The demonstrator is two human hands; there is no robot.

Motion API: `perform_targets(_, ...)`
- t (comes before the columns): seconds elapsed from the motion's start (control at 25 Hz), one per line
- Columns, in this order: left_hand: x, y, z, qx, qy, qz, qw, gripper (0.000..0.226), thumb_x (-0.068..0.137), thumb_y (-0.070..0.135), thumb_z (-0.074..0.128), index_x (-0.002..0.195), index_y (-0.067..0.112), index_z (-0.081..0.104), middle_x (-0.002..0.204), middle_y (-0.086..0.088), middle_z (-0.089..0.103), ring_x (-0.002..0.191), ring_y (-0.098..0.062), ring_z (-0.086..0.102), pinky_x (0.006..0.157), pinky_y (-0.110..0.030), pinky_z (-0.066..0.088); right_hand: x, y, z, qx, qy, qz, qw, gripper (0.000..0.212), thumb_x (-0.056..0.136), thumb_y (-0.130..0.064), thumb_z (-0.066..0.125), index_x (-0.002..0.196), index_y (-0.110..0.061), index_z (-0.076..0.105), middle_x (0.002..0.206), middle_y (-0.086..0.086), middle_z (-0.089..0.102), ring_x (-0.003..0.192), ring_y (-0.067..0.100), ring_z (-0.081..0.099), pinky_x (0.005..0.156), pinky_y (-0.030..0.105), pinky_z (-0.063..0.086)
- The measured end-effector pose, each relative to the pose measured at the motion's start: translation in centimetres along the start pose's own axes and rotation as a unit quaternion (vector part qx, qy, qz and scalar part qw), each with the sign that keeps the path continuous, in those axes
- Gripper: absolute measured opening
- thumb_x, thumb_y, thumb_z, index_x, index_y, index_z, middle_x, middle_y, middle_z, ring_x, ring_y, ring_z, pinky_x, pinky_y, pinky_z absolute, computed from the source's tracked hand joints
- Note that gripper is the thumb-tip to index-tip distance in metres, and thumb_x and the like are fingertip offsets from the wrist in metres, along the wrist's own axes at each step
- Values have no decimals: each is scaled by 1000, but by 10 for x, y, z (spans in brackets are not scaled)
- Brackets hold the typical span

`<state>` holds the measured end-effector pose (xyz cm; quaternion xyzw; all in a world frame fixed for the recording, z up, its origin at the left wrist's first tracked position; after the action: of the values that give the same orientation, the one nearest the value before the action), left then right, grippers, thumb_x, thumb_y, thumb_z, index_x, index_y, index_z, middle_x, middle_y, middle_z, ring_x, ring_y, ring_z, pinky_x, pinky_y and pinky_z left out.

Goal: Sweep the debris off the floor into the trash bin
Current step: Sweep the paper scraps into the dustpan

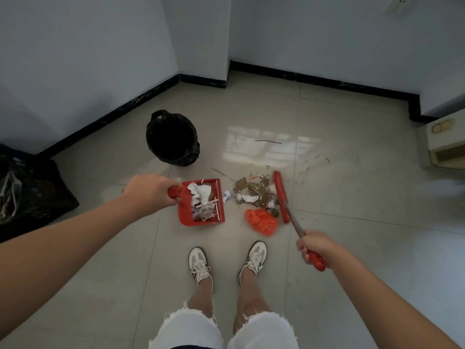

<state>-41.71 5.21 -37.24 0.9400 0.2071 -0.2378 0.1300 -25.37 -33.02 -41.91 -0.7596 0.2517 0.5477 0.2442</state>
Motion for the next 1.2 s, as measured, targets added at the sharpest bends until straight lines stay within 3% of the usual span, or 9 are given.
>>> perform_targets(0.16,24,15,1,-30,23,9,999,24,84,49,60,102,37,70,91,7,72,89,-19,65,69,-32,51,-12,-9,47,-69,-35,-33,996,25,79,11,39,91,-8,48,42,3,40,33,13,36,38,17,32)
perform_targets(0.28,49,48,5,-30,45,53,997,22,84,46,60,94,30,70,90,3,72,88,-22,65,61,-29,39,-27,-15,71,-88,-61,-50,993,25,77,8,40,91,-9,50,40,2,40,34,14,38,38,19,34)
perform_targets(0.44,62,37,-5,-40,61,53,996,23,83,47,61,99,34,72,88,6,72,86,-19,65,63,-29,46,-49,-20,84,-78,-117,-60,988,40,80,9,40,114,-7,52,52,4,39,35,10,37,34,16,35)
perform_targets(0.56,57,28,2,-34,62,43,997,25,81,49,59,95,32,72,84,5,72,81,-18,65,63,-31,50,-59,-17,61,-69,-127,-60,988,45,82,10,42,123,-6,52,52,1,38,33,6,36,33,14,31)
perform_targets(0.68,52,32,6,-38,55,45,997,26,81,51,58,93,32,71,83,6,72,79,-19,65,64,-33,53,-64,-11,9,-30,-127,-47,990,57,82,11,45,133,-15,51,47,-1,40,33,6,33,33,12,27)
perform_targets(0.84,23,20,13,-51,113,69,990,14,78,43,71,88,32,73,73,5,72,70,-24,67,53,-27,42,-77,-4,-48,-42,-72,-49,995,67,84,10,48,142,-22,43,48,3,41,33,8,34,32,14,28)
perform_targets(0.92,2,17,14,-62,144,71,985,12,75,42,73,82,33,71,65,4,70,61,-25,66,48,-26,40,-82,-4,-62,-84,-38,-66,994,68,84,9,48,142,-25,42,49,4,40,32,8,35,32,15,30)
perform_targets(1.08,-36,14,-4,-118,166,17,979,27,70,50,61,91,38,73,68,6,72,64,-25,68,50,-30,49,-83,-21,-87,-92,4,-79,993,64,83,12,45,138,-22,45,47,5,38,29,8,35,32,13,30)
perform_targets(1.2,-70,17,-25,-151,203,-46,966,27,73,51,67,95,38,73,76,11,73,73,-19,68,53,-24,40,-64,-43,-105,-53,-12,-59,997,53,84,13,44,124,-22,47,45,4,38,25,7,35,31,12,31)
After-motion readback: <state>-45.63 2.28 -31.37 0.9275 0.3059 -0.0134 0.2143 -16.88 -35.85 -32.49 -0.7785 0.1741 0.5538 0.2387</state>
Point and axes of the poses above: each hand's wrist, its own x-axis towards the middle knuckle, its own z-axis out of the palm, y = z × x, the point moved 2 cm from there along x, towards the middle knuckle
